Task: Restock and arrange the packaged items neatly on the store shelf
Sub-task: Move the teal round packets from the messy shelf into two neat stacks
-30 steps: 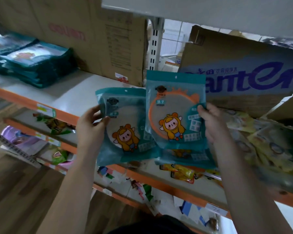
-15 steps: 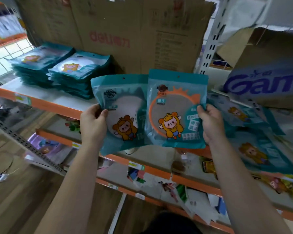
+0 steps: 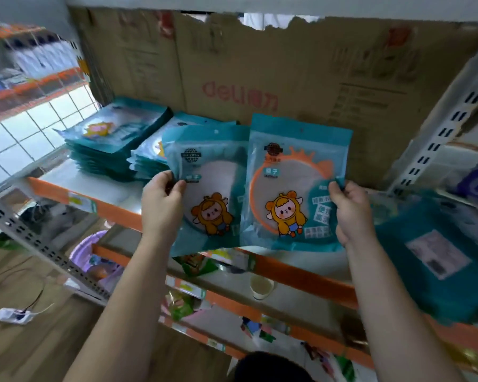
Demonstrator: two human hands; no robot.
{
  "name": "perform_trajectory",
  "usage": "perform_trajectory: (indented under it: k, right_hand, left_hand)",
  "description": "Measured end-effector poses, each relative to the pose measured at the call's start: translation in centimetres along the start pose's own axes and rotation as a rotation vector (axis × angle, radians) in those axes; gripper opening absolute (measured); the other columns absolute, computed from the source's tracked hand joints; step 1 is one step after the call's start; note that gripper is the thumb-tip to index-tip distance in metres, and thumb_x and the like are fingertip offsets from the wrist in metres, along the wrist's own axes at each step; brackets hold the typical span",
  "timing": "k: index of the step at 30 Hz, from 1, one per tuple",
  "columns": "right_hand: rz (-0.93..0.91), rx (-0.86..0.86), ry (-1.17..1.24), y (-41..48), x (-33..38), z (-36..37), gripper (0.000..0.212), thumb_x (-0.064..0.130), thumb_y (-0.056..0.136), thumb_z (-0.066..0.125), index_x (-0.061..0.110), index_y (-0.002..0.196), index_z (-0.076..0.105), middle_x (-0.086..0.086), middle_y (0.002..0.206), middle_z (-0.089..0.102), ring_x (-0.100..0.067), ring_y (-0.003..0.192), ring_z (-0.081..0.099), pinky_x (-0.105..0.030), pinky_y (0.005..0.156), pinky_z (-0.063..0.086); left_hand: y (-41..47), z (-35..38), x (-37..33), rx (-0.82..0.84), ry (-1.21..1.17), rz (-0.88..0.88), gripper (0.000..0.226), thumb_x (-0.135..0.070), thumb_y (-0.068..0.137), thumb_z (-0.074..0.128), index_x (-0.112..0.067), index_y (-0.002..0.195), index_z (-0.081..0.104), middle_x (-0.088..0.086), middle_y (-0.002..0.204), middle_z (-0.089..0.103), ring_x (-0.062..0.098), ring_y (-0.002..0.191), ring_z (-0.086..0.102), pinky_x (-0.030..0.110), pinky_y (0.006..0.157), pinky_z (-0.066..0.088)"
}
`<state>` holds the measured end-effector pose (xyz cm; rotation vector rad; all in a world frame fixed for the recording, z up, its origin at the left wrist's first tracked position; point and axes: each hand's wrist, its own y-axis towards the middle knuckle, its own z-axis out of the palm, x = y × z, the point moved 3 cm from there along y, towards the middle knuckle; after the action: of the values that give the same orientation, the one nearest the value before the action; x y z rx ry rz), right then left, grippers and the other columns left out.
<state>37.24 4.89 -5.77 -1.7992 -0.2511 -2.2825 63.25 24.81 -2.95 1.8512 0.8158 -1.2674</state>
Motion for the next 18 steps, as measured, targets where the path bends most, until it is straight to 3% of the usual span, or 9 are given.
perform_trajectory:
  k: [4, 8, 12, 14, 18]
  right_hand:
    - [0.037, 0.022, 0.041, 2.1, -0.5, 5.5, 0.013, 0.009, 0.098, 0.052, 0.012, 0.090, 0.062, 0.005, 0.073, 0.073, -0.013, 0.068, 0.071, -0.025, 0.057, 0.055]
    - [0.073, 0.030, 0.050, 3.0, -0.6, 9.7, 0.011, 0.013, 0.098, 0.054, 0.011, 0.092, 0.062, 0.001, 0.077, 0.074, -0.016, 0.074, 0.072, -0.028, 0.060, 0.057]
    - [0.121, 0.080, 0.066, 3.1, -0.7, 13.6, 0.010, 0.017, 0.096, 0.057, 0.012, 0.099, 0.064, -0.005, 0.092, 0.075, -0.021, 0.086, 0.073, -0.035, 0.068, 0.060]
    - [0.131, 0.074, 0.060, 3.2, -1.0, 15.8, 0.011, 0.018, 0.094, 0.058, 0.012, 0.099, 0.065, -0.007, 0.095, 0.075, -0.023, 0.088, 0.073, -0.038, 0.070, 0.060]
    - [0.124, -0.051, 0.048, 3.4, -2.2, 19.8, 0.007, 0.015, 0.093, 0.060, 0.010, 0.094, 0.065, -0.005, 0.084, 0.076, -0.022, 0.079, 0.073, -0.033, 0.060, 0.058]
  left_hand:
    - [5.4, -2.8, 0.9, -0.030, 0.032, 0.035, 0.013, -0.015, 0.091, 0.050, -0.013, 0.091, 0.063, 0.014, 0.091, 0.066, 0.038, 0.088, 0.061, 0.058, 0.080, 0.051]
    - [9.6, -5.4, 1.5, -0.036, 0.047, 0.059, 0.014, -0.023, 0.087, 0.050, -0.024, 0.081, 0.063, 0.001, 0.082, 0.065, 0.028, 0.079, 0.060, 0.043, 0.069, 0.051]
    - [15.7, -8.6, 2.1, -0.040, -0.007, 0.006, 0.014, -0.028, 0.083, 0.052, -0.025, 0.087, 0.065, 0.009, 0.095, 0.070, 0.034, 0.092, 0.066, 0.054, 0.083, 0.054]
    - [19.4, -10.4, 2.5, -0.020, -0.039, -0.030, 0.014, -0.027, 0.082, 0.052, -0.026, 0.086, 0.066, 0.007, 0.095, 0.071, 0.029, 0.090, 0.068, 0.051, 0.082, 0.056]
    - [27.2, -13.5, 4.2, 0.039, 0.047, -0.070, 0.014, -0.025, 0.083, 0.053, -0.025, 0.084, 0.066, 0.003, 0.091, 0.071, 0.022, 0.082, 0.069, 0.040, 0.072, 0.059]
